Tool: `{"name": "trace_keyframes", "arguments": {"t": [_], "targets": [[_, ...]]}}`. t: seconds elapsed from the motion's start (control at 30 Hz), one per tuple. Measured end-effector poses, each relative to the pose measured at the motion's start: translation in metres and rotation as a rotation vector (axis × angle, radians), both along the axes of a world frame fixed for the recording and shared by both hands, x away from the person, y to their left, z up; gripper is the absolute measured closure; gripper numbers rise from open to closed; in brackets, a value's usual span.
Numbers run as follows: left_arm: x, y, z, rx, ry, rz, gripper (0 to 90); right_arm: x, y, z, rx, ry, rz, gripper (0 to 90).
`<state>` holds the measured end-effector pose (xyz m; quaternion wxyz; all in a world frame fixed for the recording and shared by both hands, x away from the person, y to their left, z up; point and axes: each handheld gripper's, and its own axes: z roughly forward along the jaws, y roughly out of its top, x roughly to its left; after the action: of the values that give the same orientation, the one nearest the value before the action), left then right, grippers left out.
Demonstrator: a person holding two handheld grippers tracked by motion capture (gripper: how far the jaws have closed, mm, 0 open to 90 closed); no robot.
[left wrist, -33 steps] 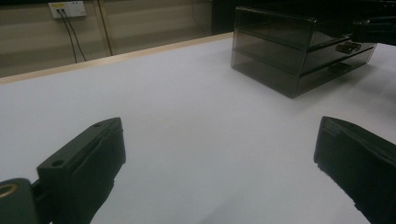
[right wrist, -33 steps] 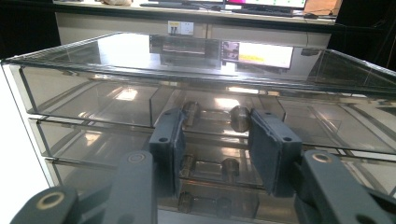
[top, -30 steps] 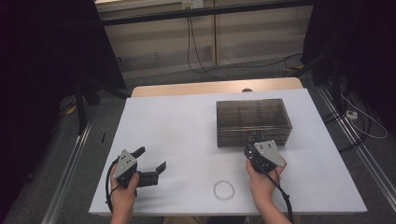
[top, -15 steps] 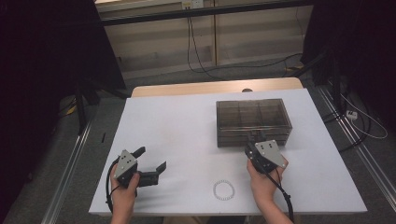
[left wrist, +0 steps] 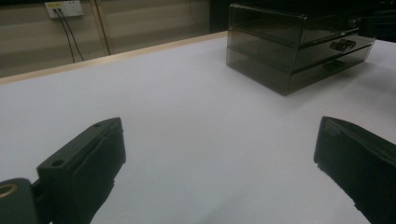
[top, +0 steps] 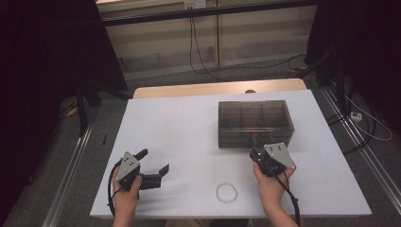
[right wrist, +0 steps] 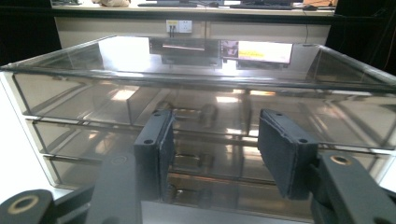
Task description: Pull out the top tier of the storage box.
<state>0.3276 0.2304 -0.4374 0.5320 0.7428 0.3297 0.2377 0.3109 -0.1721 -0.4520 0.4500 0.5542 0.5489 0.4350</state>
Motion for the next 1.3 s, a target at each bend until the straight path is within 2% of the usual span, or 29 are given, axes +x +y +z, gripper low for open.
{"name": "trace_keyframes", "arguments": {"t": [0.17,0.27,0.33,0.4,0.5,0.77,0.93,1.3], "targets": [[0.0,0.0,0.0,0.003,0.0,-0.003,2.4,0.004,0.011,0.0,-0.008,-0.03,-0.002,43.5],[0.0,0.0,0.0,-0.001,-0.001,-0.004,2.4,0.007,0.015,-0.001,-0.025,-0.019,-0.03,45.0],[0.0,0.001,0.0,-0.003,-0.001,-0.004,2.4,0.008,0.016,-0.002,-0.042,-0.007,-0.03,49.0],[0.0,0.0,0.0,0.0,0.001,-0.003,2.4,0.008,0.017,-0.003,-0.03,0.008,-0.019,51.9],[0.001,-0.001,0.0,0.0,-0.001,-0.009,2.4,0.008,0.016,-0.002,-0.025,0.006,-0.02,54.9],[0.0,0.001,0.0,-0.007,-0.003,-0.001,2.4,0.008,0.018,-0.001,0.014,0.004,-0.044,56.0],[0.0,0.0,0.001,-0.007,-0.005,0.0,2.4,0.008,0.02,-0.003,0.016,-0.011,-0.057,56.2],[0.001,0.0,0.0,-0.003,-0.005,-0.003,2.4,0.008,0.019,-0.001,0.013,-0.014,-0.051,56.3]]}}
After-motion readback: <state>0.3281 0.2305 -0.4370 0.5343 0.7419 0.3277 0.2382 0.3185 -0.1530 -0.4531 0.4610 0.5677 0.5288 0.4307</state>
